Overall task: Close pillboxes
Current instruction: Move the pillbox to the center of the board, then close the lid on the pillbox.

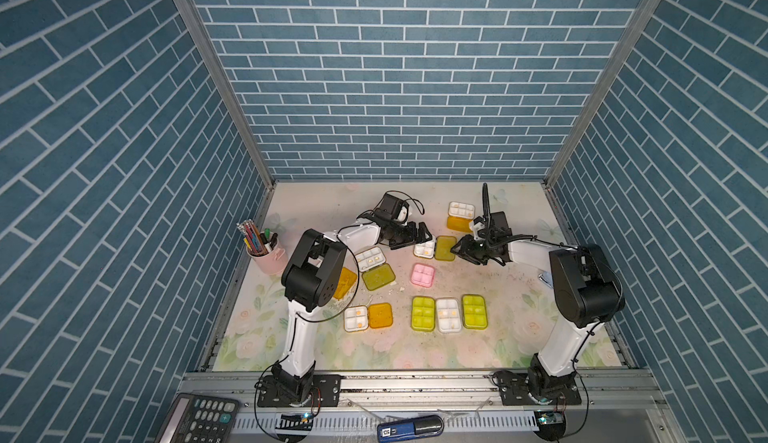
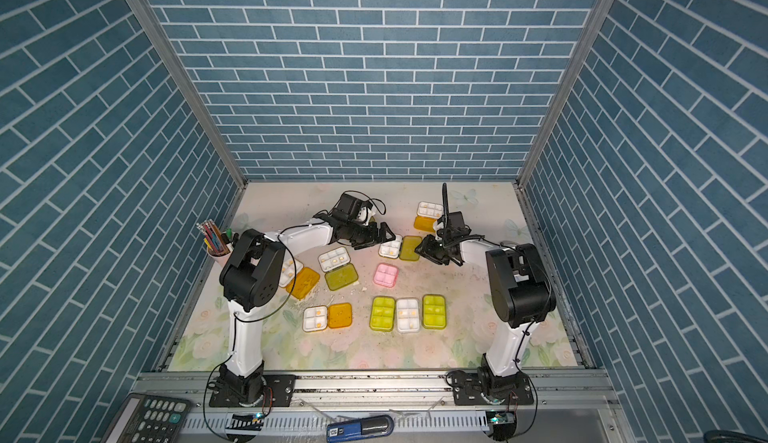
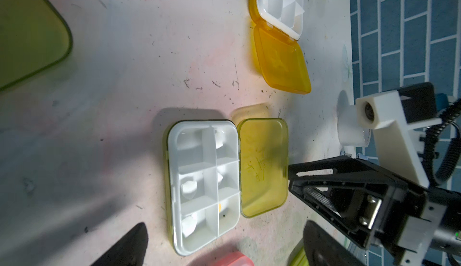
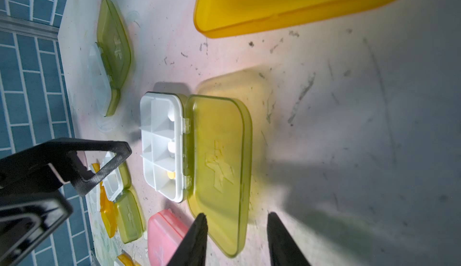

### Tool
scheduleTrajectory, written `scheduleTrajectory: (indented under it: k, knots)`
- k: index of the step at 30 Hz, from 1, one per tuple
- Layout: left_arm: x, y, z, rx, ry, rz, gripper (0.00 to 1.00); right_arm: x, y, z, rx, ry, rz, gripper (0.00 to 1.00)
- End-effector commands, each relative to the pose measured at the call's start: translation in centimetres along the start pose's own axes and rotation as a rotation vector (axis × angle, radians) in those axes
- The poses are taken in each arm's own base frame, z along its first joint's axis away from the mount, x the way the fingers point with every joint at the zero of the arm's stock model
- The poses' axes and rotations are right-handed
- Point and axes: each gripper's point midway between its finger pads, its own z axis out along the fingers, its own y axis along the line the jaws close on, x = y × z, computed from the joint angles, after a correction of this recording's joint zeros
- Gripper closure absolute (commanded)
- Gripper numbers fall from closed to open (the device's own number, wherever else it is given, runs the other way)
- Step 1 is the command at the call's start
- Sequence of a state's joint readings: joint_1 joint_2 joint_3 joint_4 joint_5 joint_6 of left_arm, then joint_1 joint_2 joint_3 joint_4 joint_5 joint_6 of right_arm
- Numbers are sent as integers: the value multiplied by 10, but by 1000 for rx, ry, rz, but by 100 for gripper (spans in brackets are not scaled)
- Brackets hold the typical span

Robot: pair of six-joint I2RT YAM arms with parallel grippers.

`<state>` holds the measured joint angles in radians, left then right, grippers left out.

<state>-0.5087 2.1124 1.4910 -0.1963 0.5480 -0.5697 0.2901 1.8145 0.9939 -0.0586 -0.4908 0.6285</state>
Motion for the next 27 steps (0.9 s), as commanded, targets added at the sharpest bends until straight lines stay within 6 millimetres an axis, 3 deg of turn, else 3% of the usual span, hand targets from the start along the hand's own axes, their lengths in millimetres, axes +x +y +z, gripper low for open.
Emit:
scheduleTrajectory:
  k: [1, 5, 13, 18, 27]
  knots:
    - [-5, -1, 4, 15, 3, -11, 2, -9, 10, -3, -30, -16, -8, 53]
    - [-6, 1, 9, 19, 2, -25, 2, -12, 8, 0, -44, -18, 24, 46]
    - [-3, -1, 19, 67, 16, -68, 2, -18, 18, 14, -135, -2, 75, 44]
    - [2, 3, 19, 60, 16, -79, 3, -21, 25, 11, -154, -10, 69, 44]
    - [4, -9, 23, 127, -5, -114, 3, -32, 44, -2, -181, -42, 64, 44]
